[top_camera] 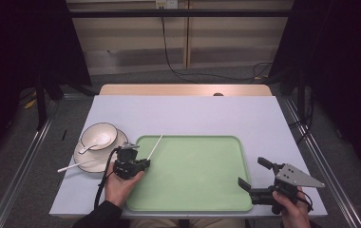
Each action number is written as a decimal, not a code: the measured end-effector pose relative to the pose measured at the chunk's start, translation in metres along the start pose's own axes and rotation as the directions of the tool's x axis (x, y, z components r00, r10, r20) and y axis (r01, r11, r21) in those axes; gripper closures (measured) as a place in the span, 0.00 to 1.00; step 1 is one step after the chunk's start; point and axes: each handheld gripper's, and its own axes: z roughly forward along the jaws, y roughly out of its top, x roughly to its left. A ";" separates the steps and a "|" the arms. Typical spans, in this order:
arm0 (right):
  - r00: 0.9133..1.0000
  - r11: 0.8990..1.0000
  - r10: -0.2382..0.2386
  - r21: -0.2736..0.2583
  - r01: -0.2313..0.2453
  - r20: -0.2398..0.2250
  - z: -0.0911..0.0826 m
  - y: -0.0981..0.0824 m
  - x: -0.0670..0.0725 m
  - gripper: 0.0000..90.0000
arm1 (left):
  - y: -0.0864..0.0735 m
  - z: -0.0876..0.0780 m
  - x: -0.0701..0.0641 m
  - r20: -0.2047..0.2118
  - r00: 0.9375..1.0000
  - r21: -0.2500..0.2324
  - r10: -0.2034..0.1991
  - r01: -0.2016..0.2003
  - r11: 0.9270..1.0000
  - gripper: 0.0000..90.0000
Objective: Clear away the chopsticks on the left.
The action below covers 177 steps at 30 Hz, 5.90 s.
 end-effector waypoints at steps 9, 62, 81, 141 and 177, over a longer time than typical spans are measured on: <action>1.000 1.000 -0.003 0.002 0.003 -0.003 0.000 0.000 0.000 0.01 | -0.001 0.003 0.002 -0.014 1.000 0.003 -0.025 0.025 1.000 0.94; 1.000 1.000 -0.008 0.000 0.008 -0.017 0.001 0.001 0.002 0.01 | -0.014 -0.034 -0.004 -0.015 0.966 -0.211 0.260 -0.257 0.943 0.21; 1.000 1.000 -0.004 0.000 0.004 -0.016 0.000 0.001 0.002 0.01 | -0.034 -0.067 0.030 0.040 0.954 -0.257 0.296 -0.276 0.926 0.06; 1.000 1.000 -0.004 0.001 0.004 -0.019 0.001 0.001 0.002 0.01 | -0.034 -0.097 0.142 -0.088 0.964 -0.095 0.252 -0.260 0.961 0.38; 1.000 1.000 0.005 0.010 -0.005 -0.013 0.001 0.000 0.001 0.01 | -0.028 -0.080 0.135 -0.017 0.944 -0.007 0.329 -0.329 0.944 0.86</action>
